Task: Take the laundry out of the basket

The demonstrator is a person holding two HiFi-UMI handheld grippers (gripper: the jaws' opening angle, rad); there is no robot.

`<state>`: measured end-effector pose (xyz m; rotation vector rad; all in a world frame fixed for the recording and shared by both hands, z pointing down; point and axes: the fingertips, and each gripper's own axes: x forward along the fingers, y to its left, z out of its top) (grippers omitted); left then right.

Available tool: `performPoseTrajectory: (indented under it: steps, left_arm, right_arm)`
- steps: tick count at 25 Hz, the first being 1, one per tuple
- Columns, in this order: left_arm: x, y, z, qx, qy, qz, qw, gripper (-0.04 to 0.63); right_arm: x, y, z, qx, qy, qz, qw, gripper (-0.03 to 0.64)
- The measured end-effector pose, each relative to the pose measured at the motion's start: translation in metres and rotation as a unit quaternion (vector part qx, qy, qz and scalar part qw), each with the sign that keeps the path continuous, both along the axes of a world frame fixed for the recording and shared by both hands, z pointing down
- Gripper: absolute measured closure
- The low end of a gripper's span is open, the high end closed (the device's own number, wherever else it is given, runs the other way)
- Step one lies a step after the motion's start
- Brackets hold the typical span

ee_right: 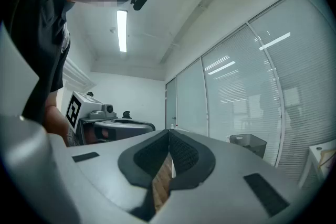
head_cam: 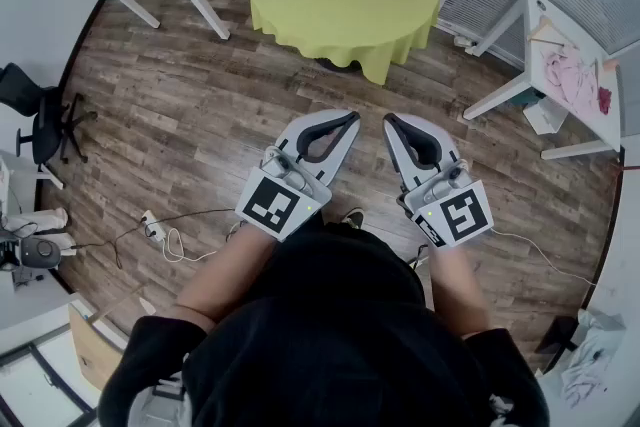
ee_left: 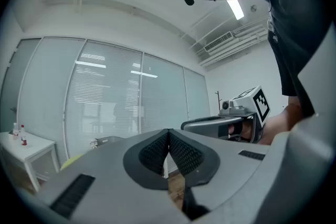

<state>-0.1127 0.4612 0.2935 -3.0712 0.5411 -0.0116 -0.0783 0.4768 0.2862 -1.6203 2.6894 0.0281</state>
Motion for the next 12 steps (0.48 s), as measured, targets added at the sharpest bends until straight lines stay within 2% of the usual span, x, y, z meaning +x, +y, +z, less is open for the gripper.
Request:
performPoseTrajectory:
  steps: [12]
  left_arm:
    - [0.025,0.025,-0.005,0.003,-0.007,0.002,1.0000,0.586]
  right_arm:
    - [0.026,0.022,0.000,-0.011,-0.014,-0.002,1.000,0.592]
